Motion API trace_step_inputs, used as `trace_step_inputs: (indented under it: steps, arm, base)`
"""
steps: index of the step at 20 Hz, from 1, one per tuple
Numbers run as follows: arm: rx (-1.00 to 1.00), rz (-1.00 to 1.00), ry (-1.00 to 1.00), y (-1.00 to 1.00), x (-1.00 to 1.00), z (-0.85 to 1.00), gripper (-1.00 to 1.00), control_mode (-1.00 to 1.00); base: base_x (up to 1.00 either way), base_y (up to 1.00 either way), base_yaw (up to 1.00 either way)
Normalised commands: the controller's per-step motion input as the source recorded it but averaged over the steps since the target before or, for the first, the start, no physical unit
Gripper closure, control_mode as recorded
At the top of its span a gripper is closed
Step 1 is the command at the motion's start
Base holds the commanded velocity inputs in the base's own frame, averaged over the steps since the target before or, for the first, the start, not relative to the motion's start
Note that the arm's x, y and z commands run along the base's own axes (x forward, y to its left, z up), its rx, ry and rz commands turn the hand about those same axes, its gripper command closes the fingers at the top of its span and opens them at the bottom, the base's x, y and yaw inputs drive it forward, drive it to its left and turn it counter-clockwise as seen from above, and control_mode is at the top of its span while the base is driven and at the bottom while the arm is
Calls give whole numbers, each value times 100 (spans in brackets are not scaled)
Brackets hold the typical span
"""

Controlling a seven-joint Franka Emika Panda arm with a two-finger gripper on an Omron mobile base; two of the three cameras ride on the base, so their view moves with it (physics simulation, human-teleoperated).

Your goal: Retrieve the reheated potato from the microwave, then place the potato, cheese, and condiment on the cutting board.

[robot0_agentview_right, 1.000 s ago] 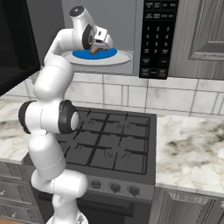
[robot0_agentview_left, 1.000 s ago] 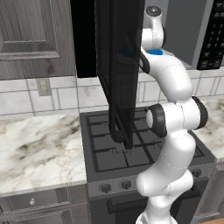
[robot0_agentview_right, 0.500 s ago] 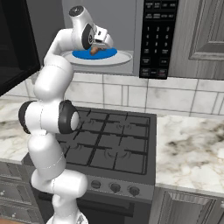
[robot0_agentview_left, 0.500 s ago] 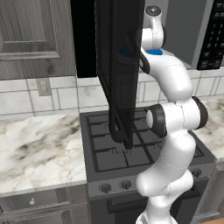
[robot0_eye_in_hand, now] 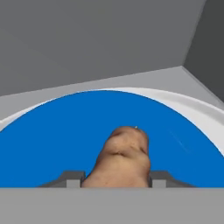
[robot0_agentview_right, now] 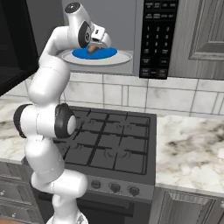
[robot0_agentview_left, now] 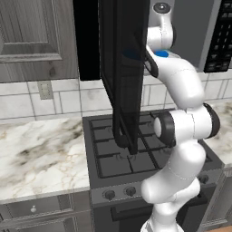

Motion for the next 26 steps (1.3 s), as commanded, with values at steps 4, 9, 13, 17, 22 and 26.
trace_step_inputs:
  steps: [4, 9, 13, 17, 22, 26]
  arm:
    - [5, 0, -9, -4, -70, 4, 100, -100]
    - [6, 0, -7, -4, -71, 5, 100, -100]
    - [5, 0, 0, 0, -70, 28, 100, -100]
    - [1, 0, 1, 0, -76, 25, 100, -100]
    - [1, 0, 0, 0, -83, 14, 100, -100]
    - [0, 0, 1, 0, -92, -2, 100, -100]
  base:
    - [0, 0, 0]
    - [0, 0, 0]
    - [0, 0, 0]
    - [0, 0, 0]
    - [0, 0, 0]
    - [0, 0, 0]
